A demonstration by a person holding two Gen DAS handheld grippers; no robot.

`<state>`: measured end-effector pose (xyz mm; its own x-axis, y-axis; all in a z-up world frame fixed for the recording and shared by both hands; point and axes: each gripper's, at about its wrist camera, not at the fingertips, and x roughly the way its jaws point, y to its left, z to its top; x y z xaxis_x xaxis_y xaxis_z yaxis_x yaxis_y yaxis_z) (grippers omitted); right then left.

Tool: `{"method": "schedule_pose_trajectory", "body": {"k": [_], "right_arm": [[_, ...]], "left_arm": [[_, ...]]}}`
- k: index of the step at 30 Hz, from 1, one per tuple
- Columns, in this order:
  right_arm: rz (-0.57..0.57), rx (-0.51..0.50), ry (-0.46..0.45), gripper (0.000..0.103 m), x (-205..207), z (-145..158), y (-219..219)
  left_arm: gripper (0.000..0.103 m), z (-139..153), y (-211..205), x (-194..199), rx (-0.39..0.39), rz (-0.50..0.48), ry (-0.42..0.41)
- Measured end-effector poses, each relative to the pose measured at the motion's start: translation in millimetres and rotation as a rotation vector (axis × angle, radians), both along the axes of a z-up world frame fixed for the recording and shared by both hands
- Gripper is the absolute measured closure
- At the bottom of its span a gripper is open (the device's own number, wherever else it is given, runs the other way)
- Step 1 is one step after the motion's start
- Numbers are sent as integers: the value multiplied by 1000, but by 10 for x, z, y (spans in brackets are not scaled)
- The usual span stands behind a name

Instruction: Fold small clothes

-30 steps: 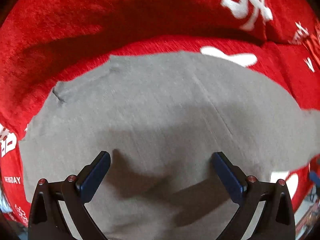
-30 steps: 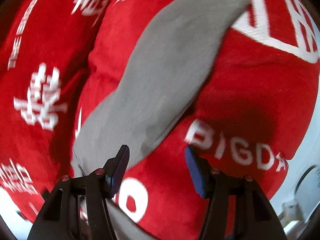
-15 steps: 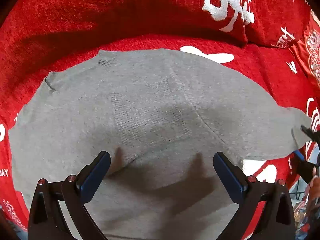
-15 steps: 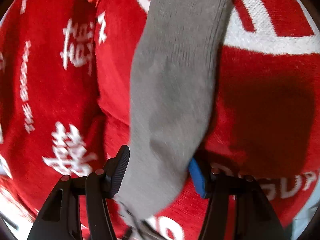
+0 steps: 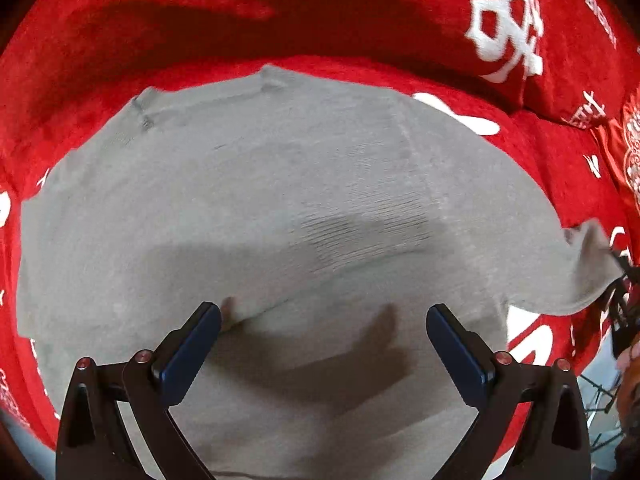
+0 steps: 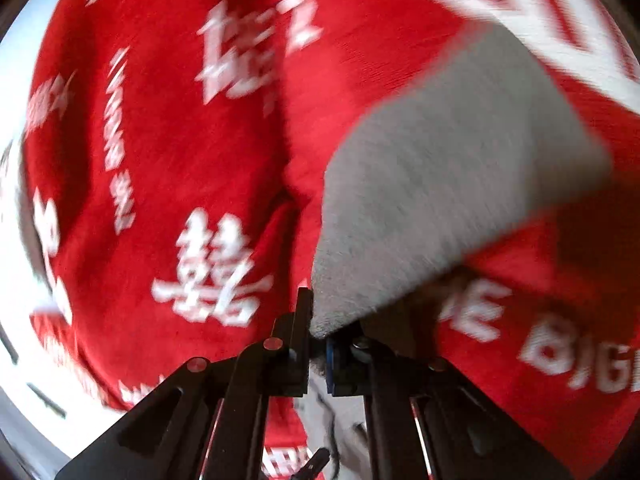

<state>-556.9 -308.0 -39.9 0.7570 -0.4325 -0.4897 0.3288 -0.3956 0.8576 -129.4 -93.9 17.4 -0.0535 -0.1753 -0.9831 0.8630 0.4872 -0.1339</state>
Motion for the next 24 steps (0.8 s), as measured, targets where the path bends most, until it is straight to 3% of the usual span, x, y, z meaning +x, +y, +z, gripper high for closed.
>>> {"method": "schedule_pose_trajectory", "body": {"k": [4, 7, 12, 17, 20, 21, 24], "right_arm": [[238, -141, 44, 97, 673, 436, -194], [436, -249, 94, 97, 1383, 756, -268], [764, -398, 237, 96, 2657, 1013, 21], [1055, -369, 359, 94, 3787, 583, 631], [1169, -262, 470, 92, 4145, 157, 868], [1175, -228, 489, 86, 4172, 77, 899], [1098, -186, 454, 55, 4014, 51, 903]], "left_arm": [[0, 2, 195, 215, 2, 38, 32], [0, 103, 385, 429, -24, 75, 8], [0, 301, 797, 906, -59, 160, -58], [0, 295, 1167, 1301, -48, 245, -76], [0, 232, 1356, 1447, -35, 289, -85], [0, 208, 1398, 1481, -32, 300, -84], [0, 98, 1388, 1500, -31, 325, -69]]}}
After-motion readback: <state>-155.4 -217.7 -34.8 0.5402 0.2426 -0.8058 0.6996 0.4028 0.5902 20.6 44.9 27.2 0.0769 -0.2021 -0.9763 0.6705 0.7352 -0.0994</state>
